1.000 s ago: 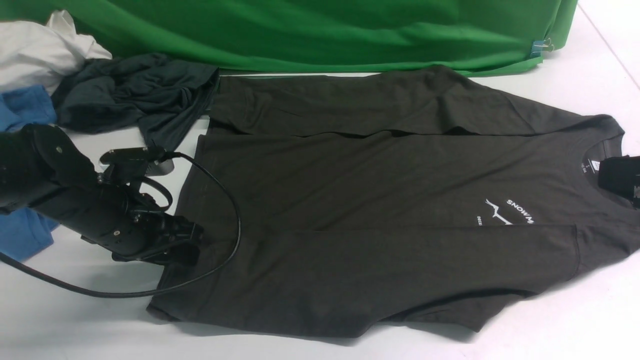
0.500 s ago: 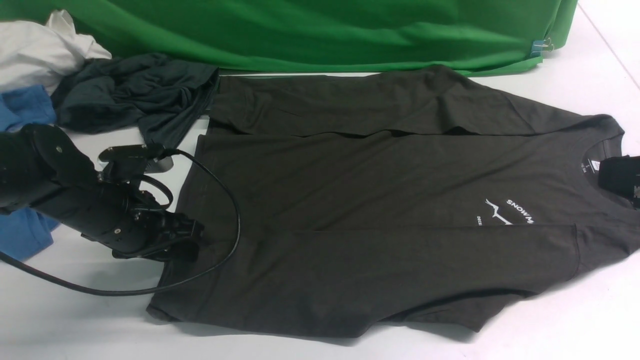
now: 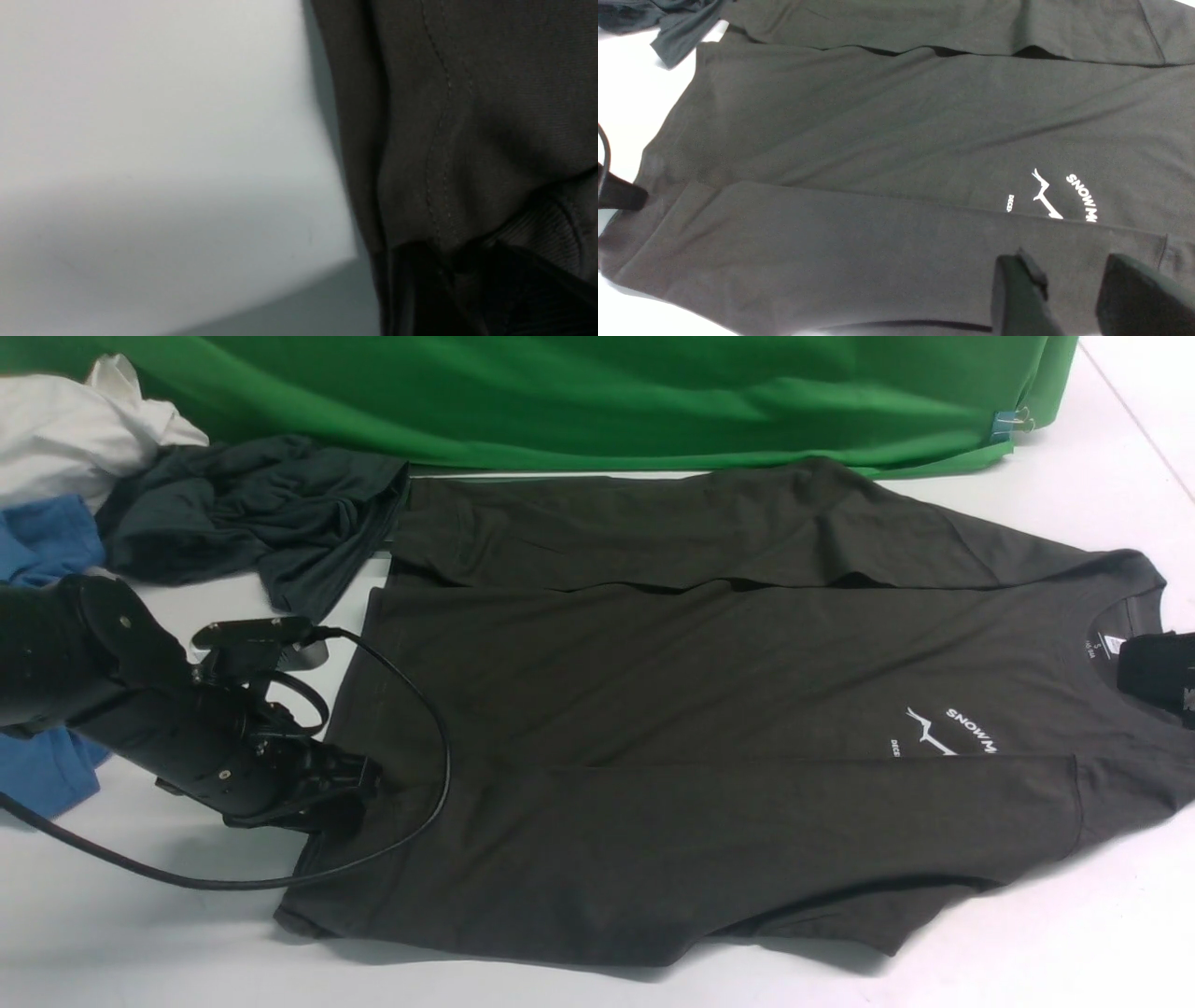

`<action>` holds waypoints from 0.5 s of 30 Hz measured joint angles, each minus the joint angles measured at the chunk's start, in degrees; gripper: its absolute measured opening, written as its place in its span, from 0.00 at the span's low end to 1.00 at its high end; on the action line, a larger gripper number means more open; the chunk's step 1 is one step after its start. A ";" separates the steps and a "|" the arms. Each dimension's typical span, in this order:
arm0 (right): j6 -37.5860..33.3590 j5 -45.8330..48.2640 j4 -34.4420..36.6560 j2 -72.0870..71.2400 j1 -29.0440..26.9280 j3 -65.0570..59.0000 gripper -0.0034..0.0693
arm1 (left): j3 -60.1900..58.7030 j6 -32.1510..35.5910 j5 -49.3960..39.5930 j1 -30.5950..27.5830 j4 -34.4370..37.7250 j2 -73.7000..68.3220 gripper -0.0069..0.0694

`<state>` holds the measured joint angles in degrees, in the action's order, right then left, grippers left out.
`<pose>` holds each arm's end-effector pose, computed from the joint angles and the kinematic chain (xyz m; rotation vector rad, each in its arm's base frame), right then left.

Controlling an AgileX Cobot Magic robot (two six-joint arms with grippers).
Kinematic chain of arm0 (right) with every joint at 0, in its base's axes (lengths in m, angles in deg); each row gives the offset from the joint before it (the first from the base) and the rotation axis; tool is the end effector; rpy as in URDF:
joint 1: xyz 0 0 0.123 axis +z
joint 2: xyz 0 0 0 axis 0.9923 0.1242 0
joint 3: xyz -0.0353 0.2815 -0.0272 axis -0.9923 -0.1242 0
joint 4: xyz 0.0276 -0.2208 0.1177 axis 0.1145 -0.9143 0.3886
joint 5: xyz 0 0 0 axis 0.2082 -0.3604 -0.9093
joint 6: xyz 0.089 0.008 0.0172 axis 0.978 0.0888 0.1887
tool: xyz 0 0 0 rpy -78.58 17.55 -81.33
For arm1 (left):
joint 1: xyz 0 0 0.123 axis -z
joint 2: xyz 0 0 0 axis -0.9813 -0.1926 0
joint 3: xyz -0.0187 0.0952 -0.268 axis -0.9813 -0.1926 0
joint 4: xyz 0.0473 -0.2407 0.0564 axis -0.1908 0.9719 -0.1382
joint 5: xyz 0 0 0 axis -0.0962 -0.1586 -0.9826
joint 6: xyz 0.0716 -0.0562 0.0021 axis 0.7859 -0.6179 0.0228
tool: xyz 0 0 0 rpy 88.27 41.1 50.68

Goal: Fold a long-sleeved shirt on a white desktop.
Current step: 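Grasp the left edge of the dark T-shirt lying flat on the table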

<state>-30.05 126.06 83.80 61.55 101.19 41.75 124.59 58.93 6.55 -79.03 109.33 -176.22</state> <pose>0.1517 0.0536 0.3376 -0.1383 2.2662 0.3265 0.2979 -0.0223 0.1543 0.1955 2.8463 -0.3466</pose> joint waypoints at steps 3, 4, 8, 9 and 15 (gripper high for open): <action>0.00 0.32 0.00 0.00 0.00 0.00 0.38 | 0.00 -0.02 -0.45 0.00 -0.06 0.32 0.26; 0.00 0.42 0.00 0.00 0.00 0.00 0.38 | 0.00 -0.14 -0.71 0.00 -0.06 0.78 0.24; 0.00 0.57 0.00 0.00 0.00 0.00 0.38 | 0.07 -0.41 -1.01 0.00 0.00 2.16 0.22; 0.00 0.57 0.00 0.00 0.00 0.00 0.38 | 0.25 -0.46 -1.08 0.00 0.04 2.54 0.22; 0.00 0.57 0.00 0.00 0.00 0.00 0.38 | 0.26 -0.17 -1.33 0.00 0.37 2.68 0.22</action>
<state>-30.05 126.62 83.80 61.55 101.19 41.75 124.84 58.76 5.22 -79.03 109.70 -173.54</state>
